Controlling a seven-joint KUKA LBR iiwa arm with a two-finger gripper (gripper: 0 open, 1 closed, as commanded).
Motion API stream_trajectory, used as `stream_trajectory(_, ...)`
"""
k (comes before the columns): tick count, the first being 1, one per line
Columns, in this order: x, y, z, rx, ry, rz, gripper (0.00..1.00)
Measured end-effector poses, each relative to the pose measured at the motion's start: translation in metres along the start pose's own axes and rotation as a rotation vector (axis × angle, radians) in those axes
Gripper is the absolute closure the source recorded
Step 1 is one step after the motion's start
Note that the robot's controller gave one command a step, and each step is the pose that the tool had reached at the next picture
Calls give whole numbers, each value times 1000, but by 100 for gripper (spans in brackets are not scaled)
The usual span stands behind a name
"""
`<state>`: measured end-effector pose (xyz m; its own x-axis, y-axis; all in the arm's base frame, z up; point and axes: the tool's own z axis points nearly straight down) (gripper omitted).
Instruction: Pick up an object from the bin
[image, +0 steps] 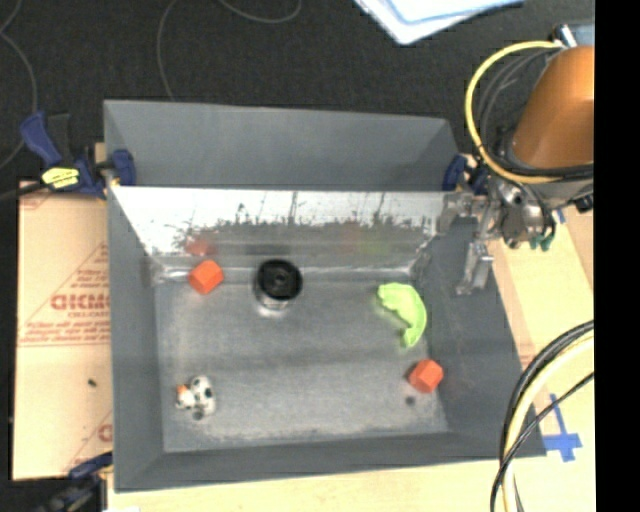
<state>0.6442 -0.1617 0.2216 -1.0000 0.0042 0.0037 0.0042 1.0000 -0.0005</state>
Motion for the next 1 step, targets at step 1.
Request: stream_trajectory(1,-2,1,-6,2,-9,-3,0)
